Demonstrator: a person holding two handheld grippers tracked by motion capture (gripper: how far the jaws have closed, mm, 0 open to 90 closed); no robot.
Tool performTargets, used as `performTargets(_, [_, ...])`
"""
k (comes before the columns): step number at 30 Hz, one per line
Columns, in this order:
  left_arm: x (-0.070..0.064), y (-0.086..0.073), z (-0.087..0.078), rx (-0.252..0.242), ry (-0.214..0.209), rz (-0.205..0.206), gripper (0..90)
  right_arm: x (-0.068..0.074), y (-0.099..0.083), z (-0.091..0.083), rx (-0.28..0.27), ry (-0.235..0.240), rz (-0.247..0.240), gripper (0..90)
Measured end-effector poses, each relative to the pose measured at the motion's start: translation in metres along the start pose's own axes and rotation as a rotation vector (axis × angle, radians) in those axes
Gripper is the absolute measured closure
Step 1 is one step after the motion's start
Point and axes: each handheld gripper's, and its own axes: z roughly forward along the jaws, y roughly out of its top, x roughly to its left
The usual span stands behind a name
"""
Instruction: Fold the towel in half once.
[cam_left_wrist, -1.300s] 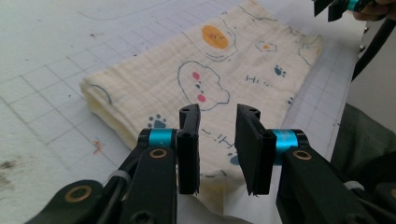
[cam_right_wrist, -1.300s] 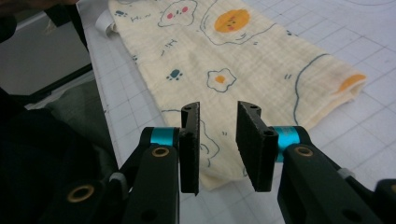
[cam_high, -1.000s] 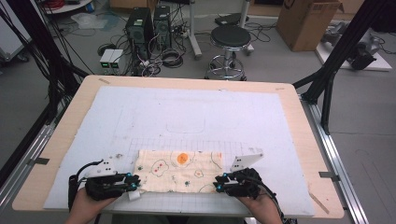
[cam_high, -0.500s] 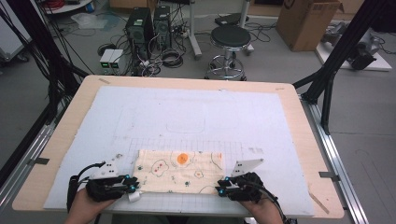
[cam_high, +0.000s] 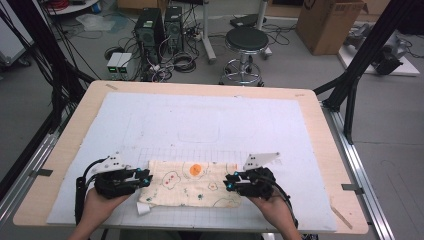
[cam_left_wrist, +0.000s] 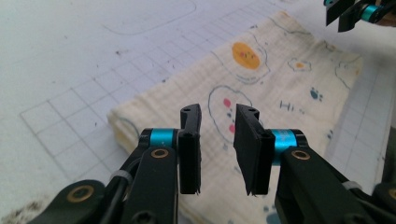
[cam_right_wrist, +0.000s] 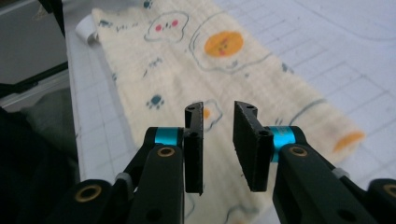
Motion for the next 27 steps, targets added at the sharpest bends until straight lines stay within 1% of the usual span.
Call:
performTargets(1, [0.0,0.003,0.002,-0.007,-0.005,0.001,73.2,-0.002,0.004,0.002,-0.006,0.004,0.008,76.3])
performTargets(3, [0.0,0.008,0.009,-0.008,-0.003,0.004,77.0,-0.005,0.011,0.007,-0.017,0.015,0.018,77.9])
performTargets(5, [0.0,0.013,0.016,0.004,-0.004,0.014,80.8,-0.008,0.019,0.012,-0.021,0.016,0.026,80.8])
performTargets(6, [0.0,0.015,0.021,0.013,-0.004,0.017,83.1,-0.01,0.022,0.015,-0.025,0.023,0.028,83.0])
performTargets(7, [0.0,0.017,0.026,0.022,-0.009,0.014,84.9,-0.011,0.026,0.018,-0.026,0.032,0.031,88.2])
performTargets(8, [0.0,0.02,0.031,0.033,-0.014,0.014,85.6,-0.013,0.03,0.022,-0.024,0.053,0.034,89.7])
performTargets(10, [-0.002,0.025,0.041,0.037,-0.022,0.029,88.0,-0.015,0.036,0.032,-0.008,0.092,0.056,89.9])
performTargets(11, [-0.002,0.028,0.045,0.042,-0.027,0.039,88.6,-0.015,0.039,0.039,0.003,0.092,0.061,89.8])
performTargets(12, [-0.003,0.03,0.051,0.05,-0.03,0.038,89.2,-0.015,0.042,0.045,0.015,0.092,0.061,89.8])
performTargets(13, [-0.003,0.032,0.056,0.067,-0.033,0.053,89.4,-0.016,0.044,0.051,0.02,0.096,0.064,89.8])
performTargets(15, [-0.005,0.036,0.067,0.099,-0.034,0.07,89.5,-0.018,0.047,0.063,0.026,0.096,0.073,89.8])
performTargets(18, [-0.005,0.039,0.081,0.122,-0.039,0.078,89.5,-0.022,0.052,0.077,0.034,0.092,0.09,89.8])
performTargets(19, [-0.005,0.039,0.085,0.134,-0.037,0.078,89.5,-0.023,0.053,0.081,0.041,0.081,0.092,89.8])
performTargets(21, [-0.005,0.038,0.091,0.171,-0.025,0.089,89.5,-0.025,0.055,0.089,0.059,0.074,0.101,89.8])
performTargets(24, [-0.003,0.034,0.096,0.238,0.002,0.103,89.5,-0.027,0.055,0.098,0.096,0.042,0.1,89.8])
performTargets(25, [-0.002,0.033,0.097,0.251,0.009,0.109,89.5,-0.027,0.055,0.1,0.117,0.028,0.106,89.8])
performTargets(27, [0.002,0.033,0.096,0.253,0.009,0.091,89.5,-0.028,0.053,0.104,0.16,0.002,0.093,89.8])
